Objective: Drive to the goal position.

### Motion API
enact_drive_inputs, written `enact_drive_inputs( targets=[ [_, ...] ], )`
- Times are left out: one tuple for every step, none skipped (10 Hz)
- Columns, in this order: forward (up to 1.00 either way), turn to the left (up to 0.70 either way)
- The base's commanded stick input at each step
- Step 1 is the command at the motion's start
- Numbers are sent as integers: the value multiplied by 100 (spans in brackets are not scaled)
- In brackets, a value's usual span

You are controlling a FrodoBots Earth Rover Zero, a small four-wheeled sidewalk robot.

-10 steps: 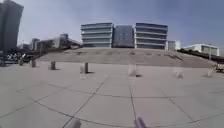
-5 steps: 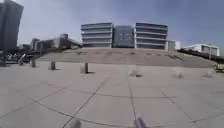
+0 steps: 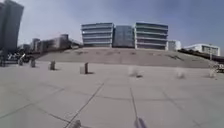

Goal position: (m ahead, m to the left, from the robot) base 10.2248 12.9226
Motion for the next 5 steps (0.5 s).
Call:
enact_drive_inputs(
  targets=[
    [100, 0],
    [100, 0],
    [100, 0],
    [100, 0],
    [100, 0]
  ],
)
